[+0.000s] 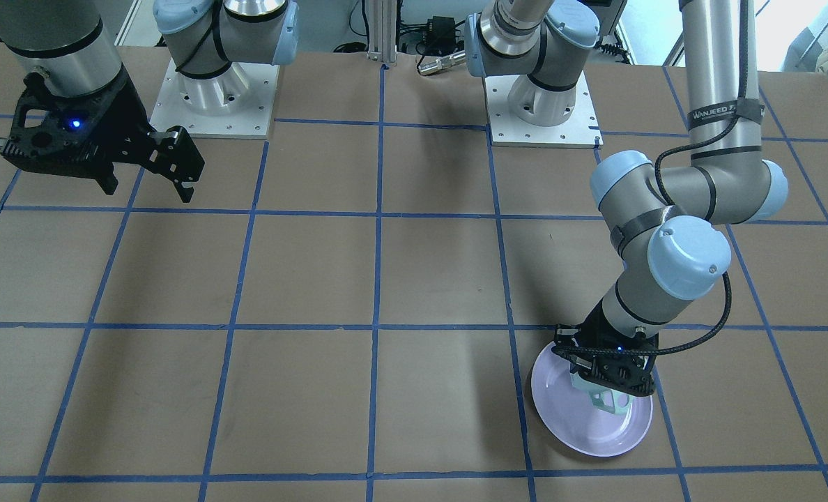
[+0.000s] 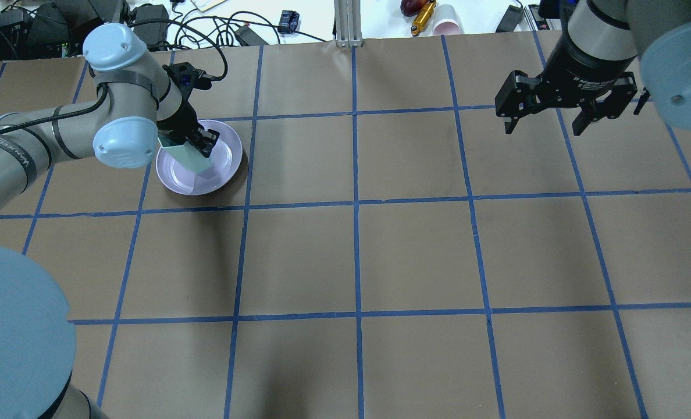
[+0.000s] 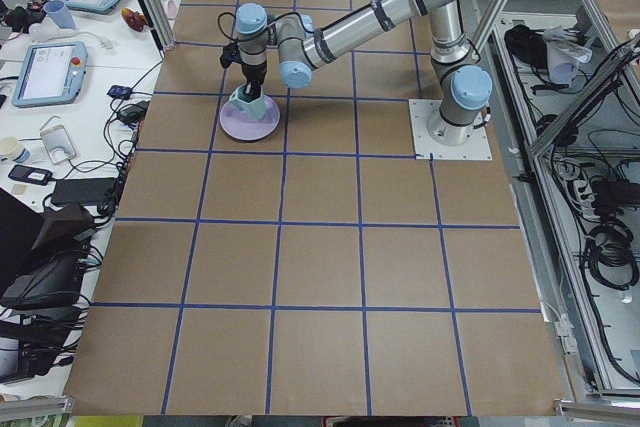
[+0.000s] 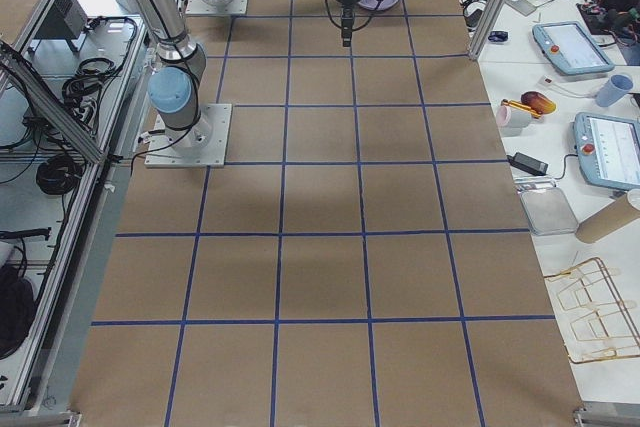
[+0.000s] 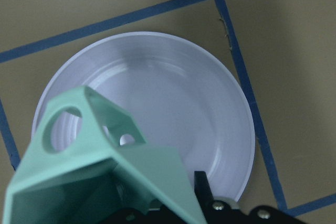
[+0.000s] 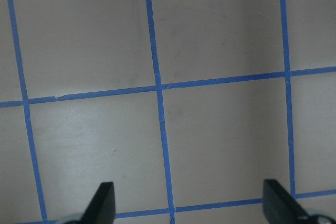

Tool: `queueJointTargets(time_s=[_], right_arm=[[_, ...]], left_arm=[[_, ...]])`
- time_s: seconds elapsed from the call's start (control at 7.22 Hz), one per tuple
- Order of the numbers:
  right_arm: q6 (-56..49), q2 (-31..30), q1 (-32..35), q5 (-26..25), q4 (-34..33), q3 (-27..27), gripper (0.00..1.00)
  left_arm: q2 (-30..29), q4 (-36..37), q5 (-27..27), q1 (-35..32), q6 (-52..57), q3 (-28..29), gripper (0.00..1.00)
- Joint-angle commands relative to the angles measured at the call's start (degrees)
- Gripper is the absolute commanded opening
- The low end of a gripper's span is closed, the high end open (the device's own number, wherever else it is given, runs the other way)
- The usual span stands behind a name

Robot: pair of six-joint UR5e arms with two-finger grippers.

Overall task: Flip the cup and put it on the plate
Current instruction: 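Rotate the left wrist to turn the mug upright above the plate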

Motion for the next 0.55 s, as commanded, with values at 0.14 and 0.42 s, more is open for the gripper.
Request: queueJointTargets(time_s=[0.14,0.42], right_arm=[[0.0,0.0,0.0,0.0,0.0,0.0,1.00],[0.0,0.0,0.0,0.0,0.0,0.0,1.00]], left_arm=[[-1.0,2.5,0.4,-0.3,0.0,-1.9,0.00],[-1.1,2.6,1.4,-0.3,0.0,-2.0,0.00]])
